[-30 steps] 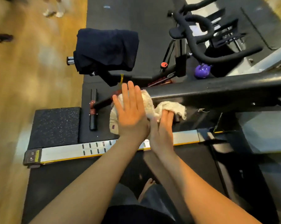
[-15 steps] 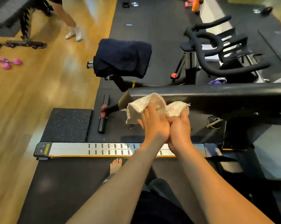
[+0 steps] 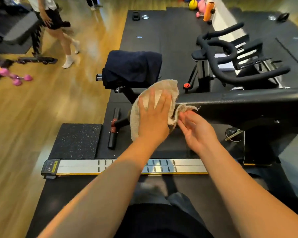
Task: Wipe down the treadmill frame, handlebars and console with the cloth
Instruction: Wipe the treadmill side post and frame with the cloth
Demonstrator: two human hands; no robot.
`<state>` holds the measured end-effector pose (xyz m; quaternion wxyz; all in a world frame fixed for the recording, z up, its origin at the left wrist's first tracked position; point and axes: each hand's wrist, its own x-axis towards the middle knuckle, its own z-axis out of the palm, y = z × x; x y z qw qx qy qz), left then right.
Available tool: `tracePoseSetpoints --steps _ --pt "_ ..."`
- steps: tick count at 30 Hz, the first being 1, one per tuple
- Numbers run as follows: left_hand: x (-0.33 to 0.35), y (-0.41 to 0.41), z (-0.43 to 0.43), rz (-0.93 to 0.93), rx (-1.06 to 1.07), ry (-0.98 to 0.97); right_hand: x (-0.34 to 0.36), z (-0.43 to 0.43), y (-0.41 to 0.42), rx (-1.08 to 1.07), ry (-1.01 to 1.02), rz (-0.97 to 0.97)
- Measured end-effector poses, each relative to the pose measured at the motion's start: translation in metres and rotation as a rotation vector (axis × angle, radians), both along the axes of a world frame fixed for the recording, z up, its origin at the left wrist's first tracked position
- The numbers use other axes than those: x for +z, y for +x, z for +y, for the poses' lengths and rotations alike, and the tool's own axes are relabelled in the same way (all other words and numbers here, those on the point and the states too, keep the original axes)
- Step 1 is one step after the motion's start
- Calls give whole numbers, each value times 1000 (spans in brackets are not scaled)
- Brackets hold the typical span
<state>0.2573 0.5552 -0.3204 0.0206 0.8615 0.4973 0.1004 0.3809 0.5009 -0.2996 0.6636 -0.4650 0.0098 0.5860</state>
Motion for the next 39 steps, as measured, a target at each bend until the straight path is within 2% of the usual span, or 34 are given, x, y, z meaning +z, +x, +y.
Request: tracePoseSetpoints --steps 2,6,8,10,12,14,16,18,20,22,27,30,34,36,37,39 --pt "9 -16 19 74 -155 41 -9 3 -2 35 -24 -156" --pt "18 -31 31 -81 -349 21 -16 -6 -22 -4 43 -411" --pt "27 -21 29 -135 -500 -7 -19 -11 -37 -52 97 -455" --pt "27 -11 31 -97 -662 -29 -25 -11 -55 -126 137 -537" --pt "25 -6 50 -45 -791 -22 -35 -1 -68 -190 91 -715" --pt "33 -5 69 -18 -798 -152 -47 10 -79 -250 14 -826" --pt "42 -7 81 -30 -787 -313 -55 22 -91 -383 -13 -859" --pt "47 -10 84 -37 -860 -348 -61 37 -104 -517 -66 -848" --pt "45 -20 89 -24 -960 -343 -68 53 -123 -606 -134 -752" --pt "38 -39 100 27 -1031 -333 -77 72 -157 -635 -152 -637" --pt "32 -85 125 202 -1238 -258 -90 108 -231 -656 -153 -634" --pt "29 -104 135 260 -1224 -260 -96 111 -228 -709 -178 -581" --pt "31 -103 148 364 -1260 -246 -93 120 -234 -850 -187 -327" --pt "34 -102 146 344 -1250 -240 -87 125 -255 -909 -147 -257" --pt "35 -103 143 304 -1247 -246 -82 127 -265 -896 -159 -266" --pt "36 -108 137 216 -1225 -299 -75 129 -271 -880 -198 -419"
